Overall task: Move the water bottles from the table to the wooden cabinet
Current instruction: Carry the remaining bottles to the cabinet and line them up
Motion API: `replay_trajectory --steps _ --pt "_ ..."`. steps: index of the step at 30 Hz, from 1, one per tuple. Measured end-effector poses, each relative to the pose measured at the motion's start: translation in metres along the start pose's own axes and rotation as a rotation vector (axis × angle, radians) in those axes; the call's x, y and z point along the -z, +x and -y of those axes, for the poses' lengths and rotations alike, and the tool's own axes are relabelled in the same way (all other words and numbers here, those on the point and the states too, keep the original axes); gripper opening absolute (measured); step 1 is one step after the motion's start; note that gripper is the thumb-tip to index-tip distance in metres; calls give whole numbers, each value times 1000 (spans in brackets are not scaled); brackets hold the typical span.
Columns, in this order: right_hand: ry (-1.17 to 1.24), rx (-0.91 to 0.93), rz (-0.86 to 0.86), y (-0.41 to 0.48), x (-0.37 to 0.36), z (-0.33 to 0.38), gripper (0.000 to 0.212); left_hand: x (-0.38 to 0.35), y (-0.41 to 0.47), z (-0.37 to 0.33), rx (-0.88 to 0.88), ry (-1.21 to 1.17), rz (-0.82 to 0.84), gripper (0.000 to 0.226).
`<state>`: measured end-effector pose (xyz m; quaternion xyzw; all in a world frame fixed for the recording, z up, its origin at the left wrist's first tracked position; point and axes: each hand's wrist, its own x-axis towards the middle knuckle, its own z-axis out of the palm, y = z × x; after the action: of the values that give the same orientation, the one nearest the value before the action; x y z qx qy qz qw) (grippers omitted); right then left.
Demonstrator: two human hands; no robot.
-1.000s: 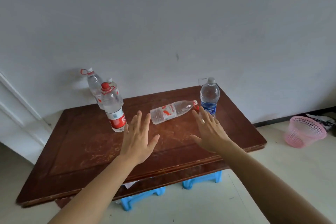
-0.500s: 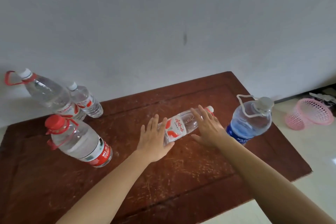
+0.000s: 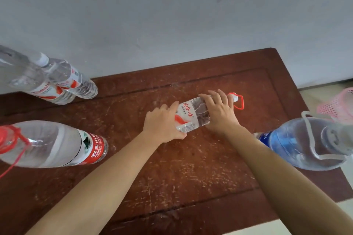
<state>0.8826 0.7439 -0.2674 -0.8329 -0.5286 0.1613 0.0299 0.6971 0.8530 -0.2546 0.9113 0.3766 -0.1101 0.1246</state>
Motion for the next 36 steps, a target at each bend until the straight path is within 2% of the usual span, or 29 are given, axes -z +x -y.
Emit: replay_trajectory --steps 4,9,13,20,26,28,31,32,36 --pt "-46 19 -103 -8 -10 -2 91 -8 -8 -3 -10 48 -62 115" --pt "-162 32 -119 -22 -5 -4 89 -21 -33 -17 -40 123 -188 98" --pt "-233 100 -27 -49 -3 7 90 -31 -79 -20 -6 58 -153 95" --pt "-192 373 61 -149 -34 43 85 -68 -226 -37 204 19 -205 99" --pt "-189 503 13 -212 -56 47 69 -98 -299 -82 467 45 -205 101" --pt "-215 521 -6 -232 -58 47 77 -102 -322 -96 516 29 -214 99" --pt "-250 618 -10 -257 -64 50 109 -112 -357 -108 565 -18 -232 101" --pt "-274 662 -5 -266 -63 57 113 -116 -374 -110 593 -46 -248 103" --pt "-351 838 -13 -299 -55 112 99 -121 -440 -97 702 -105 -322 107"
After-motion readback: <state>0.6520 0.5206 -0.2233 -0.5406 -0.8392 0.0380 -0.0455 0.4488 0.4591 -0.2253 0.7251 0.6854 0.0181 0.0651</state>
